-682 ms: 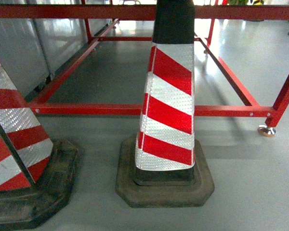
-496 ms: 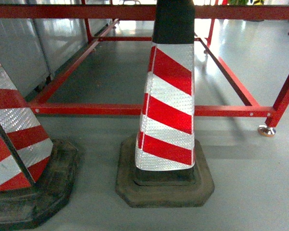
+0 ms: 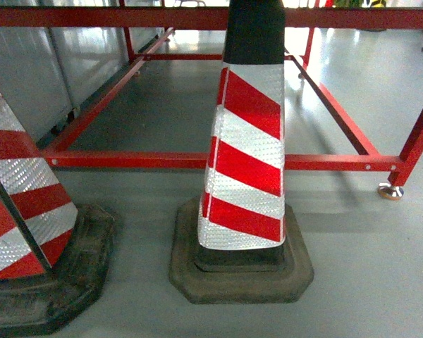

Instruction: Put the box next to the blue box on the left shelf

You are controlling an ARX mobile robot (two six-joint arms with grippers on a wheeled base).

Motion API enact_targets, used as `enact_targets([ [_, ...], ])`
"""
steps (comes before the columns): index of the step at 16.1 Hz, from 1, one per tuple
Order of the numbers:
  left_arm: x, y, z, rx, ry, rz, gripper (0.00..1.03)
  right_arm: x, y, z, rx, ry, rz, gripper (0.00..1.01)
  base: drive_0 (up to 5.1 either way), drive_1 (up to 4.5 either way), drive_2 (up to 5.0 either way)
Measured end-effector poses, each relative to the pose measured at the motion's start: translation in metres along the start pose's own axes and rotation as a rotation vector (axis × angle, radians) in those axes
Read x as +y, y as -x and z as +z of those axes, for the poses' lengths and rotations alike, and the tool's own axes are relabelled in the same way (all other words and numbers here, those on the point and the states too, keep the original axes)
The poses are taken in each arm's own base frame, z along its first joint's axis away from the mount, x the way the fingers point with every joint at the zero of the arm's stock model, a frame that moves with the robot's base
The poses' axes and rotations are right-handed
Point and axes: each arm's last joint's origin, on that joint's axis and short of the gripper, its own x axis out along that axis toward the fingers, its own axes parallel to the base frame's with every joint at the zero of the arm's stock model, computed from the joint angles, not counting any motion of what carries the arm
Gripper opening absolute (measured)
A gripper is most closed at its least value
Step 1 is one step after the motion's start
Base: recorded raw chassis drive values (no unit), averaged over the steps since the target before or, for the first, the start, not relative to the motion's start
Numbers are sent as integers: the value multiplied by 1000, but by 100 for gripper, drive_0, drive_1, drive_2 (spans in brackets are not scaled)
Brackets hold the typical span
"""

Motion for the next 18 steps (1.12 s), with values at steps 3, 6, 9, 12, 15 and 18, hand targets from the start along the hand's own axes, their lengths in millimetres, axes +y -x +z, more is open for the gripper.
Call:
enact_targets([
  [3, 0, 0, 0, 0, 0, 0, 98, 0, 0, 0, 0, 0, 0, 98, 0, 0, 0],
  [6, 0, 0, 0, 0, 0, 0, 98, 0, 0, 0, 0, 0, 0, 98, 0, 0, 0],
  [9, 0, 0, 0, 0, 0, 0, 98, 0, 0, 0, 0, 0, 0, 98, 0, 0, 0],
  [12, 0, 0, 0, 0, 0, 0, 98, 0, 0, 0, 0, 0, 0, 98, 0, 0, 0],
  [15, 0, 0, 0, 3, 0, 1, 98, 0, 0, 0, 2, 0, 0, 98, 0, 0, 0],
  [18, 0, 0, 0, 2, -2, 0, 98, 0, 0, 0, 0, 0, 0, 98, 0, 0, 0],
])
